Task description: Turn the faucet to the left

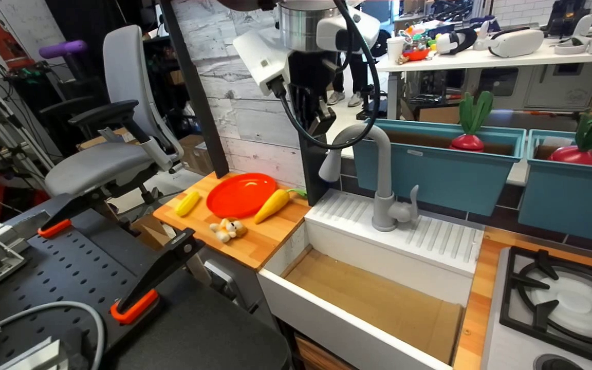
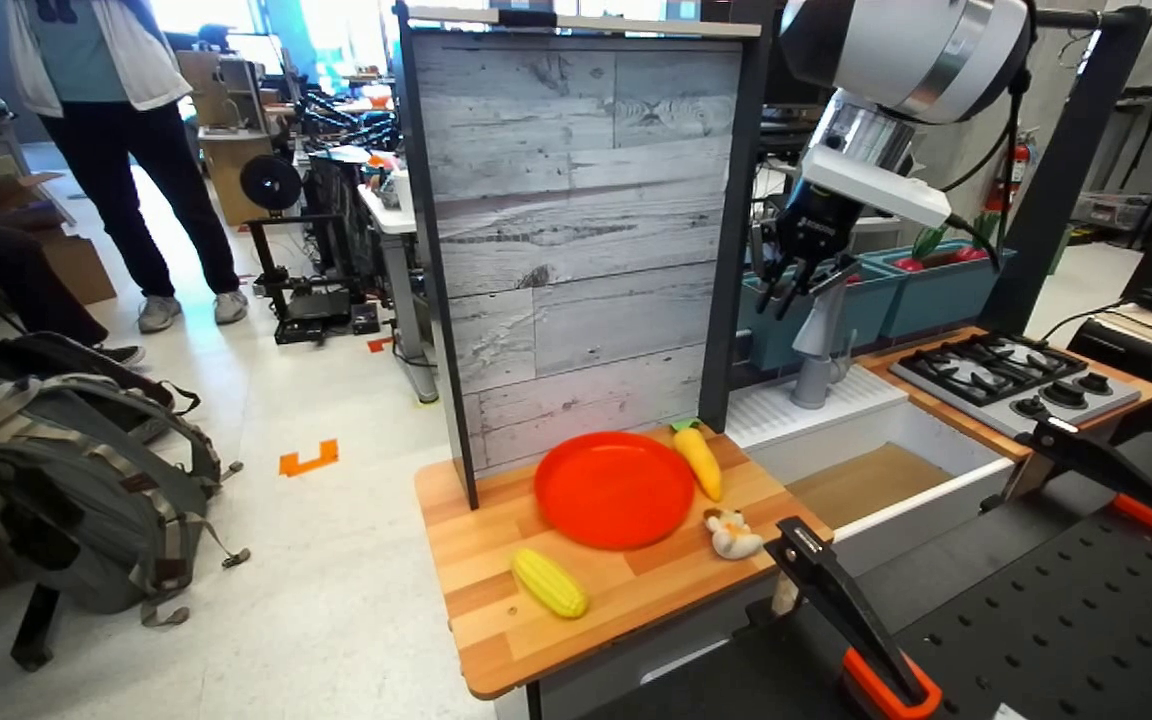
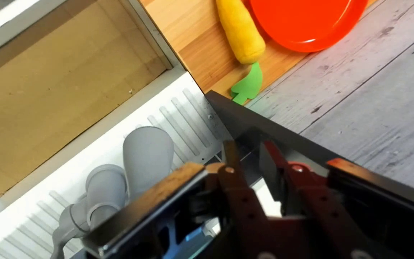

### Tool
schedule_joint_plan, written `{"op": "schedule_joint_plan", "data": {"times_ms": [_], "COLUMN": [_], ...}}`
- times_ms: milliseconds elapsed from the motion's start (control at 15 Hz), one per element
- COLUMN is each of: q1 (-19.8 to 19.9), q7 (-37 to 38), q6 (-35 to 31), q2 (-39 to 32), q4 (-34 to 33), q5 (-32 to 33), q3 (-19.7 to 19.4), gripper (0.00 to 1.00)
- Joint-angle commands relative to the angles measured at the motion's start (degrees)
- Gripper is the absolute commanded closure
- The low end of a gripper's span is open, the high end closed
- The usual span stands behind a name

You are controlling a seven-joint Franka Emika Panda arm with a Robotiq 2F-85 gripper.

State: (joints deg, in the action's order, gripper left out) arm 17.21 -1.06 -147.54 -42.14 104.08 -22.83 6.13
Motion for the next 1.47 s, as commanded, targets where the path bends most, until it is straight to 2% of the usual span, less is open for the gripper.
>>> {"op": "schedule_joint_plan", "data": {"times_ms": [0, 200, 267, 333, 467, 667, 933, 1400], "q1": [0.3, 1.1, 1.0, 1.1, 1.6, 2.2, 3.8, 5.1], "q7": [-2.3, -3.4, -3.1, -3.4, -4.0, -4.9, -7.3, -14.6], "q6": [0.5, 0.6, 1.1, 1.1, 1.0, 1.0, 0.8, 4.5], "q2": [-2.8, -2.2, -1.7, -1.2, 0.1, 2.3, 8.4, 21.4], "q4": [-4.1, -3.4, -2.9, -2.1, -0.6, 1.9, 8.3, 21.5], "q5": [-2.1, -2.3, -2.0, -1.8, -1.9, -2.0, -2.5, -2.2], "q3": [1.6, 1.6, 1.2, 1.1, 1.0, 1.0, 0.7, -1.3], "gripper": [0.94, 0.94, 0.74, 0.49, 0.47, 0.27, 0.00, 0.00]}}
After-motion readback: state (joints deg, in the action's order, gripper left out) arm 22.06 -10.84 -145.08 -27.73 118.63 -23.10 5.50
